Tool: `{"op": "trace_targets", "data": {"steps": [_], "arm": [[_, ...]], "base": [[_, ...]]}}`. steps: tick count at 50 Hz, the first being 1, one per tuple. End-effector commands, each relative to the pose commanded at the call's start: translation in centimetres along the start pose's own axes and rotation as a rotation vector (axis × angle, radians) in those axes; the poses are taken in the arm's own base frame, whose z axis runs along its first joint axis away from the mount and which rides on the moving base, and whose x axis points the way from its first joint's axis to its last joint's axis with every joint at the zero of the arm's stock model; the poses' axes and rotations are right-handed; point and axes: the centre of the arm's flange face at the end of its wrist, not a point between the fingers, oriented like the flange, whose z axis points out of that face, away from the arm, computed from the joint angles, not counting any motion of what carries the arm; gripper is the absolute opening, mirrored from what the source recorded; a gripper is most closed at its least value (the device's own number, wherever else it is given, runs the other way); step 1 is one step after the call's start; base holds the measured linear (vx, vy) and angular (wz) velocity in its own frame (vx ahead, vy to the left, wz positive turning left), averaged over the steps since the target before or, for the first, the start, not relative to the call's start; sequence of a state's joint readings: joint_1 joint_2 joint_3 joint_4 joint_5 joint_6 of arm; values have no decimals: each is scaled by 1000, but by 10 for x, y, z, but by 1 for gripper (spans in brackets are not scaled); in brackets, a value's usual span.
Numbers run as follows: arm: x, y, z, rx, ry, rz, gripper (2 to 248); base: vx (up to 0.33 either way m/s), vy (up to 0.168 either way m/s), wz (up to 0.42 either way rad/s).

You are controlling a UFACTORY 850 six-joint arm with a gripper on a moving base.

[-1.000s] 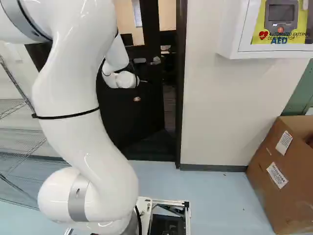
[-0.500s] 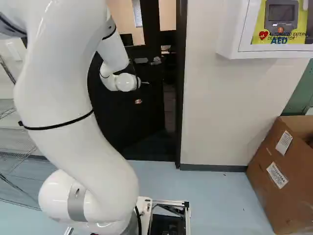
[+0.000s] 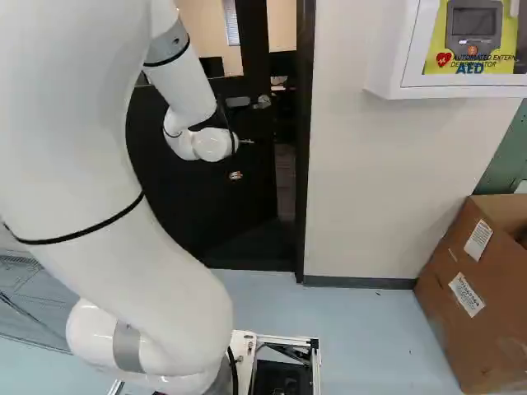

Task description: Open the door and move inside

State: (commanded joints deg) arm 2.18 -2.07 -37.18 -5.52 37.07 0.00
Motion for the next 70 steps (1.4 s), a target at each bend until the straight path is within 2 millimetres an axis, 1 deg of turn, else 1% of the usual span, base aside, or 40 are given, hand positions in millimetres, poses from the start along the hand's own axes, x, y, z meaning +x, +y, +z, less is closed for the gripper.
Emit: {"op": "trace_targets", "data": {"steps": [5,13,53,70], "arm": [[-2,1,-7,10,10,-20,247],[-2,1,-11,24,17,-41,247],[-2,1,-11,28,18,-46,247],[-2,1,-11,28,18,-46,247]], "base": [[0,0,0],[0,0,0],[6,0,-4],[71,58,-11]]}}
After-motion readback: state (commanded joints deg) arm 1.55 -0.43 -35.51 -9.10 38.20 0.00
